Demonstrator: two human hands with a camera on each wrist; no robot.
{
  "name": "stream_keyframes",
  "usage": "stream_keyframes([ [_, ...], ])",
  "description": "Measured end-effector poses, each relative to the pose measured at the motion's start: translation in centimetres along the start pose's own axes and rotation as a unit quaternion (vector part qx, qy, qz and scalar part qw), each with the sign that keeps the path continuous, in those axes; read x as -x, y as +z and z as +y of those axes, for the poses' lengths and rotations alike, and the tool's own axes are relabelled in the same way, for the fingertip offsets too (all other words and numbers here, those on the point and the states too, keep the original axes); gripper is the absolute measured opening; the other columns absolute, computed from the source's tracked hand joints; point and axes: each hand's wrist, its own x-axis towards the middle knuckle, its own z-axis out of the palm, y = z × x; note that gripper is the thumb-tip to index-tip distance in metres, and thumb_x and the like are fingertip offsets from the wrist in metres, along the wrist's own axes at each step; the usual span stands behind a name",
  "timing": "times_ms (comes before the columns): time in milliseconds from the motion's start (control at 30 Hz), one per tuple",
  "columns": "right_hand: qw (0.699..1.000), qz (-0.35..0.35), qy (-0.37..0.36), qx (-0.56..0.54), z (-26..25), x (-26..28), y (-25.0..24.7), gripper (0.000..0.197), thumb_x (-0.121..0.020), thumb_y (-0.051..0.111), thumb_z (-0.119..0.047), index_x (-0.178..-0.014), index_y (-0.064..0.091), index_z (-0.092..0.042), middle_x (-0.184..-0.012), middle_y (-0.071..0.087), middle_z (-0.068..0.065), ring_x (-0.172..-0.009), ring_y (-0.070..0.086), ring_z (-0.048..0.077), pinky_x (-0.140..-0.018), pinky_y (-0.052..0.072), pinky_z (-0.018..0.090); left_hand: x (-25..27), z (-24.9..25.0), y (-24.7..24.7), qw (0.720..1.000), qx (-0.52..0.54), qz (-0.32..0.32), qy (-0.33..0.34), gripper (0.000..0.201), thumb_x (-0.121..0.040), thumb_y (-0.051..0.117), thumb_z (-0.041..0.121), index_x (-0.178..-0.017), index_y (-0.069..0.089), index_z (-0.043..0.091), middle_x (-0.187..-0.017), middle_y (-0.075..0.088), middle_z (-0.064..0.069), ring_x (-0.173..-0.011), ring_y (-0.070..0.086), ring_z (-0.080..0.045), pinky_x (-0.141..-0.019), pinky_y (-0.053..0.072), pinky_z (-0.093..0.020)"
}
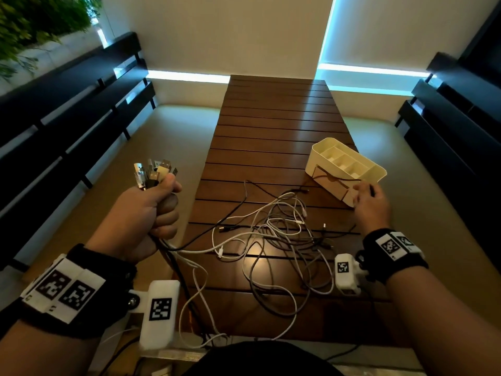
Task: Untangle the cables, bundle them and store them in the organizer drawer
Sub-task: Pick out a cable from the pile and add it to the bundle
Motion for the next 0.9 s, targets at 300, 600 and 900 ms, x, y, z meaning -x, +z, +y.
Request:
stream_keyframes([
  [300, 0.974, -0.147, 0.043, 0.17, 2.6, 1.9, 1.1, 0.033, -0.103, 0.043, -0.037, -0.102, 0.066, -0.014, -0.104, 0.064, 0.009, -0.093, 0.056, 0.024, -0.082, 0.043, 0.037, -0.5, 0.2, 0.4, 0.998, 0.025, 0.051, 0.036, 0.03, -0.103, 0.042, 0.037, -0.082, 0.055, 0.019, -0.049, 0.024, 0.008, -0.036, 0.019, -0.005, -0.035, 0.017, -0.017],
  [600, 0.926, -0.353, -0.026, 0.131, -1.5, 6.3, 0.7, 0.031, -0.102, 0.048, -0.036, -0.088, 0.071, -0.019, -0.067, 0.058, -0.003, -0.06, 0.05, 0.012, -0.057, 0.04, 0.028, -0.6, 0.3, 0.8, 1.0, 0.01, 0.018, 0.016, 0.029, -0.103, 0.042, 0.036, -0.084, 0.054, 0.018, -0.049, 0.023, 0.008, -0.036, 0.019, -0.004, -0.032, 0.02, -0.015],
  [900, 0.819, -0.565, 0.084, -0.046, -4.1, 10.8, -1.5, 0.023, -0.087, 0.066, -0.012, -0.107, 0.061, -0.004, -0.079, 0.07, 0.012, -0.07, 0.065, 0.025, -0.068, 0.054, 0.033, -0.5, -0.1, 1.7, 0.999, 0.003, -0.028, -0.017, 0.029, -0.103, 0.042, 0.036, -0.083, 0.054, 0.019, -0.049, 0.023, 0.008, -0.035, 0.018, -0.004, -0.031, 0.021, -0.014],
])
